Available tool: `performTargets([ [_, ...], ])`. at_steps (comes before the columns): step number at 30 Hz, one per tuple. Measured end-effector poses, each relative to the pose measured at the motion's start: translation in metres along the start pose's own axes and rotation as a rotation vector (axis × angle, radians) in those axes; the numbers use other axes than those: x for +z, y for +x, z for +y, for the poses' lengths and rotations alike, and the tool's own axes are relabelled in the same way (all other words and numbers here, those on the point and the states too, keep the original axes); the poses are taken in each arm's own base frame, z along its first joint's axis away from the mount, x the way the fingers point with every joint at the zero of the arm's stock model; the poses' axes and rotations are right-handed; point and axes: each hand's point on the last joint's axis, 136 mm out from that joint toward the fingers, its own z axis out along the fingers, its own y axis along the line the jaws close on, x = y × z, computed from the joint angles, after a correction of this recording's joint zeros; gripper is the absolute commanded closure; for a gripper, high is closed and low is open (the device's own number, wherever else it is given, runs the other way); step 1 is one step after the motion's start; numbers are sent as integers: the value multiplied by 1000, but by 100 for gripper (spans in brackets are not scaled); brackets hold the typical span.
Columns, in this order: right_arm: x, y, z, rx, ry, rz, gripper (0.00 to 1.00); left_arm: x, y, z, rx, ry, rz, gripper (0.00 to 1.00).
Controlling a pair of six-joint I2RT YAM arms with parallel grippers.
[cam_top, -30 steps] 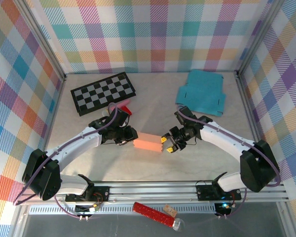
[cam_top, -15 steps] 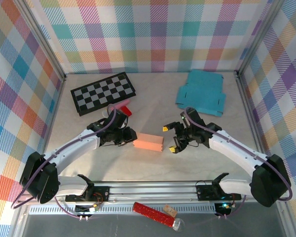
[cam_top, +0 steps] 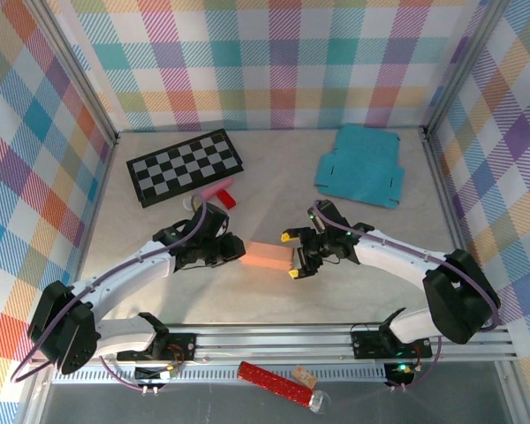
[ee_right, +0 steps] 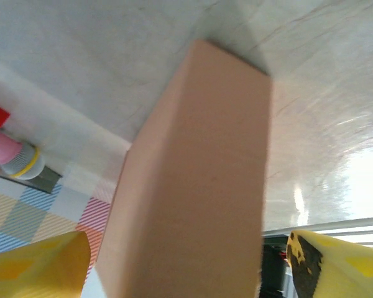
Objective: Fold the paper box
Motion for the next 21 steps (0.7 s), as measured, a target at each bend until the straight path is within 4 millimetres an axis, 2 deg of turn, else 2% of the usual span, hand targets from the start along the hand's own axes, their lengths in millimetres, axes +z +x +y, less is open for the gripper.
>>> performTargets([
  [6,1,3,-12,-31,47,33,25,-2,18,6,-10,2,24,76],
  [9,5,2,-13,-53,56,39,30,1,27,19,-30,-41,51,76],
  [13,20,-6,-26,-73,127,55,28,4,37,32,-57,-89,86,76],
  [16,24,-11,-34,-95,163,56,29,4,39,34,-63,-95,92,76],
  [19,20,-15,-33,-162,168,47,31,4,40,35,-70,-101,94,74],
  [21,15,-16,-22,-267,149,38,30,2,39,37,-76,-118,93,71],
])
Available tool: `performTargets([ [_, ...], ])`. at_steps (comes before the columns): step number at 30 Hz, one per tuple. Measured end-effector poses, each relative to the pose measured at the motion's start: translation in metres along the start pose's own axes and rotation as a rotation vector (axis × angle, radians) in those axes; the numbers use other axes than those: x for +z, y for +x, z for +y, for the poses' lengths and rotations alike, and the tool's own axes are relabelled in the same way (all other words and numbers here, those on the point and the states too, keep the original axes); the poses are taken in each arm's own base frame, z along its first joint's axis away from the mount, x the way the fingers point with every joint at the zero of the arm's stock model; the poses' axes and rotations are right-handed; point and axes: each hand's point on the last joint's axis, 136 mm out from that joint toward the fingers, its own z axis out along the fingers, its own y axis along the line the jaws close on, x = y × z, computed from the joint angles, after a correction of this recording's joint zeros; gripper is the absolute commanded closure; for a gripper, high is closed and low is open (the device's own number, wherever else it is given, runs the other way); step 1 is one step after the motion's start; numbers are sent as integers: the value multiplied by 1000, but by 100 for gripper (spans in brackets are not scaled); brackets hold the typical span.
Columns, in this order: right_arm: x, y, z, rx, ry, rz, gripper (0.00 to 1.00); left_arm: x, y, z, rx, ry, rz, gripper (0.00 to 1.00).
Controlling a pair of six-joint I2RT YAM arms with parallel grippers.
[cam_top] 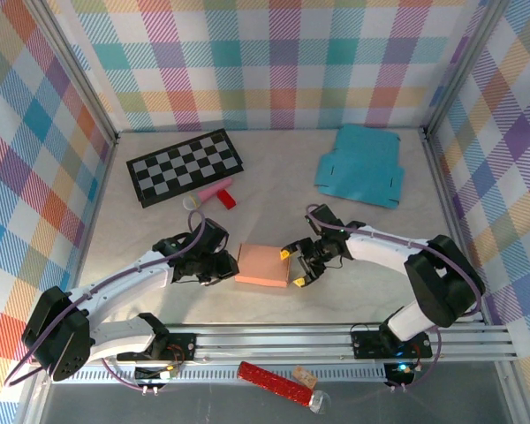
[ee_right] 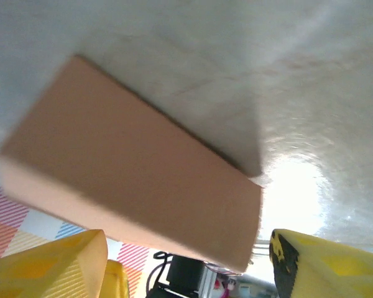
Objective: Fold the paper box
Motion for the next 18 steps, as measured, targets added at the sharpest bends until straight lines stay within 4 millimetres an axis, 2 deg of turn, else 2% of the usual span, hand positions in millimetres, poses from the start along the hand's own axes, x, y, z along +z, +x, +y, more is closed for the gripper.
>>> performTargets([
  [3,-18,5,28,-259,-53,-25,33,-14,-9,-12,3,4,-28,67],
  [6,-27,13,40,-471,-83,-18,34,-39,-31,-45,27,91,-99,64],
  [9,-22,16,23,-567,-34,33,35,-67,-49,-78,76,223,-180,62],
  [12,-14,13,6,-612,33,69,35,-96,-56,-108,154,356,-247,62],
  [15,-5,8,-6,-628,82,100,38,-118,-57,-124,225,431,-291,62],
  [18,5,5,-13,-631,115,125,40,-131,-56,-126,275,451,-322,63],
])
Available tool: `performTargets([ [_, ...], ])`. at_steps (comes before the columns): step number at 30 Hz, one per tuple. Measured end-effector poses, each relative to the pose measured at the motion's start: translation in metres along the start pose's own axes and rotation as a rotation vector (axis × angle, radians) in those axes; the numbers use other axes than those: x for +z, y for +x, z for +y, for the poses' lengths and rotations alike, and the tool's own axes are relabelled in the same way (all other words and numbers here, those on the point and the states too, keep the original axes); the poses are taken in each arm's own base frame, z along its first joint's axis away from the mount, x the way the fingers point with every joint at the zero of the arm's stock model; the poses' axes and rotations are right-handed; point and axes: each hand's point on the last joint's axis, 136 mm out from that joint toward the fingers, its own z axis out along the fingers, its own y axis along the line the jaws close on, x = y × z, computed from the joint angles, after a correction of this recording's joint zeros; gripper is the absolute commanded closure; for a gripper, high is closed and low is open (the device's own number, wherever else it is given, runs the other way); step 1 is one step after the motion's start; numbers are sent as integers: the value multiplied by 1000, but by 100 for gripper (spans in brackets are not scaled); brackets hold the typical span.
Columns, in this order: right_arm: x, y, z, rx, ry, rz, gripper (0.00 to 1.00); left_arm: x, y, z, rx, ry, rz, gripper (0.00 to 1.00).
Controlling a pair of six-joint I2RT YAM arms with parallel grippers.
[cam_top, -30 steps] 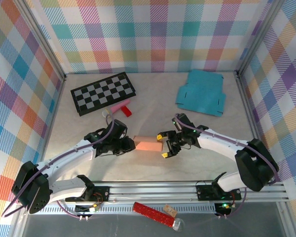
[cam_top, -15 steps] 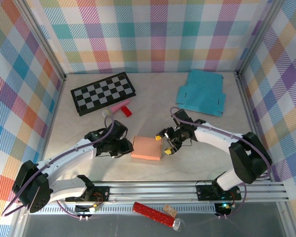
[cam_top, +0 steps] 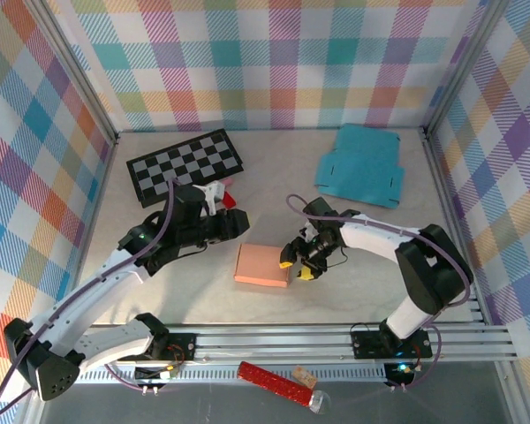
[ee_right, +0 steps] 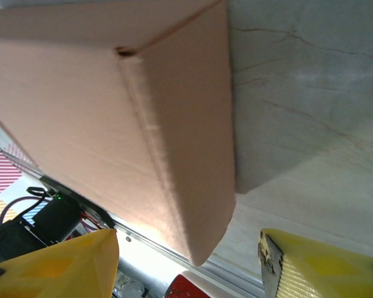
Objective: Fold the paper box
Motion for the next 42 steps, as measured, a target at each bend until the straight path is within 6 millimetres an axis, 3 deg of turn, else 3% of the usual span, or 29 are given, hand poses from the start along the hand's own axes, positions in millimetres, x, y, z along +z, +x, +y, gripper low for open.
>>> performTargets([
  [3,7,-2,0,-5,13,14,45,-14,3,0,27,0,-6,63],
  [7,17,-7,17,-44,17,24,51,-36,10,5,34,1,-37,63],
  [15,46,-31,76,-156,28,17,57,-67,29,34,19,-67,-77,63],
  [24,84,-66,146,-309,30,7,57,-91,40,52,14,-128,-99,62],
  [31,105,-68,173,-387,25,21,53,-113,42,58,17,-144,-143,61],
  [38,102,-70,176,-425,63,-21,42,-114,44,59,15,-154,-138,58],
  [42,69,-67,170,-419,87,-104,39,-109,42,57,15,-149,-129,57],
])
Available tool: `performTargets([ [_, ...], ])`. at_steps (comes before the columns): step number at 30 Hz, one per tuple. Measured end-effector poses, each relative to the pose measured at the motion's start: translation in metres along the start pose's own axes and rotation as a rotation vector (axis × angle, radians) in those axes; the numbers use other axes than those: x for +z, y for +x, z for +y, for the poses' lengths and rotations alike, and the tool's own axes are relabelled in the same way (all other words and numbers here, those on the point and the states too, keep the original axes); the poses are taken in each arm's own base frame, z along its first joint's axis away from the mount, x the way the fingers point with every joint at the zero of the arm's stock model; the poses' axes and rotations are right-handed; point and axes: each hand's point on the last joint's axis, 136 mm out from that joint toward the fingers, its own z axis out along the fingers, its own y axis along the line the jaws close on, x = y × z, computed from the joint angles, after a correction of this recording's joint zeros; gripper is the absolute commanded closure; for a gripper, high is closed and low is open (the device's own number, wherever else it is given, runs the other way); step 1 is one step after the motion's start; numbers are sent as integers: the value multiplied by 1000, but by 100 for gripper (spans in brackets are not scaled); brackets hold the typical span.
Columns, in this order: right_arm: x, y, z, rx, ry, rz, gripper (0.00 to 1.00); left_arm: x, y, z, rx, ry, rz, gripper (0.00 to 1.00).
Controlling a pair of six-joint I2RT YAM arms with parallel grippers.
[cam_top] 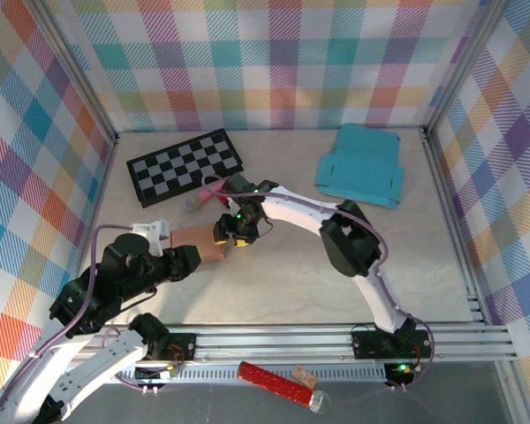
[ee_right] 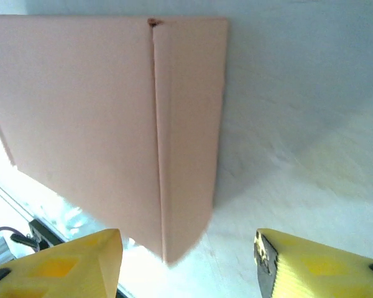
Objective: Fold the paper box
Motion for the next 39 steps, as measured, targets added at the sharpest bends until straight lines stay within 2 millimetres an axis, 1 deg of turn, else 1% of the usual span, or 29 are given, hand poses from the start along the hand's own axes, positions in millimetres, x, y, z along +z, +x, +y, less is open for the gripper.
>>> performTargets([
  [1,-16,0,-2,8,3,-31,39,3,-1,-2,0,3,3,56],
  [2,-37,-2,-4,17,3,-73,39,7,-2,-5,0,9,8,55],
  [3,-58,-6,-6,33,-2,-118,39,11,-4,-7,-1,14,10,54],
  [4,-83,-11,-11,55,-10,-178,39,17,-5,-10,-1,20,14,54],
  [5,-109,-18,-19,91,-23,-237,39,25,-6,-13,-1,24,22,53],
  [7,-163,-35,-47,185,-49,-369,39,43,-7,-18,-10,27,46,53],
  [8,-190,-45,-71,253,-57,-440,40,55,-7,-21,-19,30,63,53],
  [9,-209,-53,-94,316,-56,-494,40,66,-7,-23,-27,29,82,54],
  [10,-229,-63,-125,397,-52,-553,40,79,-7,-27,-35,32,102,55],
  [11,-244,-72,-158,482,-42,-601,41,92,-7,-30,-45,38,121,56],
  [12,-255,-80,-193,571,-28,-633,42,108,-5,-32,-56,36,146,56],
  [13,-259,-85,-222,646,-15,-648,42,120,-2,-32,-64,31,169,57],
  [14,-260,-91,-254,725,0,-655,42,133,1,-32,-73,25,194,57],
  [15,-256,-94,-281,793,19,-645,42,144,3,-31,-82,20,212,57],
  [17,-243,-100,-323,895,56,-605,41,159,5,-32,-99,21,232,57],
  [18,-235,-104,-340,935,73,-580,40,164,4,-35,-103,27,234,57],
  [20,-221,-112,-359,978,97,-541,39,171,-2,-42,-115,47,225,57],
  [21,-215,-116,-364,991,110,-520,39,173,-5,-46,-121,60,219,57],
  [25,-204,-123,-366,1011,132,-460,39,180,-14,-57,-143,95,193,57],
  [28,-197,-117,-364,1015,150,-416,39,183,-15,-57,-159,95,192,57],
  [31,-188,-104,-361,1021,174,-361,39,184,-14,-56,-167,90,196,57],
  [34,-172,-85,-356,1027,196,-294,39,186,-12,-54,-171,85,200,57],
  [37,-166,-64,-341,1005,209,-258,39,189,-11,-52,-172,77,207,57],
  [39,-154,-43,-328,996,225,-204,39,191,-10,-50,-176,69,212,57],
])
